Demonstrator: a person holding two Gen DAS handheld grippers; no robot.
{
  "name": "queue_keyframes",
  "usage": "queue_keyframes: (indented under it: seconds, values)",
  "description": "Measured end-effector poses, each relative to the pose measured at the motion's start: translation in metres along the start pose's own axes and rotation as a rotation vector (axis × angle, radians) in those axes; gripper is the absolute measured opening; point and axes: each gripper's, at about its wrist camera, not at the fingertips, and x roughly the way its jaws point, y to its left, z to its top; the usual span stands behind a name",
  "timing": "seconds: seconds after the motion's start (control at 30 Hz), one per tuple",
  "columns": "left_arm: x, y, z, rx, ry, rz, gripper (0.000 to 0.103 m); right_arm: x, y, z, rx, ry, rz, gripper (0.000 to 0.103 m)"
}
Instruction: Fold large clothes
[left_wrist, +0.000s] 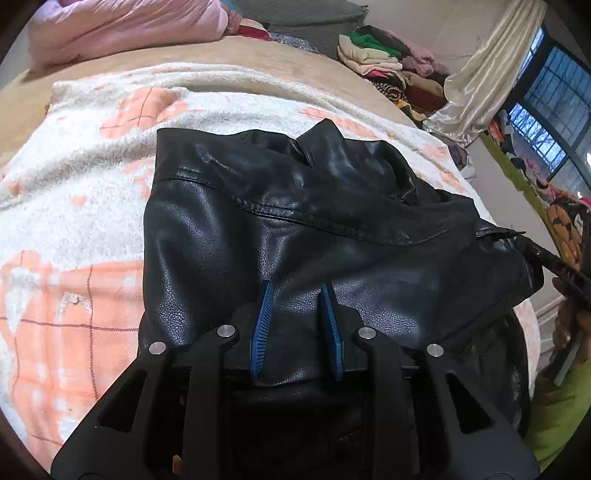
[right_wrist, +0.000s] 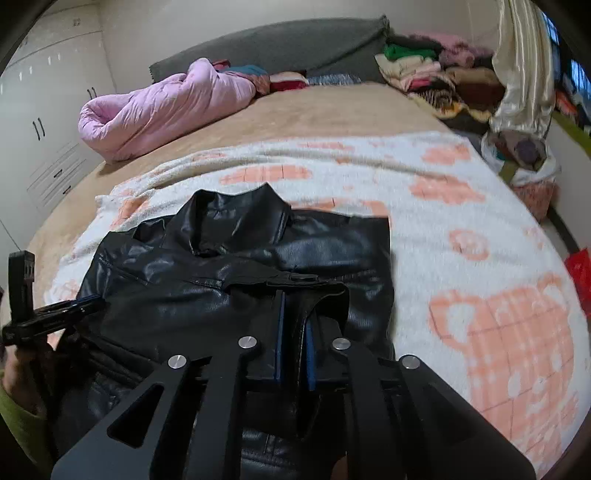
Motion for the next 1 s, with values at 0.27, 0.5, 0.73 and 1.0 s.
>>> queue_keyframes:
  seconds: [0.27, 0.5, 0.73, 1.0]
  values:
    - [0.002, -0.004, 0.002, 0.016, 0.003, 0.024, 0.019, -0.033, 0.007, 0.005, 0.006, -0.168, -0.081, 0.046]
    - [0.005, -0.01, 0.001, 0.041, -0.003, 0.056, 0.019, 0.009, 0.056, 0.009, -0.123, -0.129, -0.031, 0.044]
    - [0.004, -0.011, 0.0, 0.039, -0.002, 0.048, 0.019, 0.095, 0.06, -0.012, -0.136, 0.184, -0.074, 0.041]
    - [0.002, -0.008, 0.001, 0.026, -0.007, 0.025, 0.019, 0.096, 0.055, -0.021, -0.138, 0.162, -0.054, 0.041]
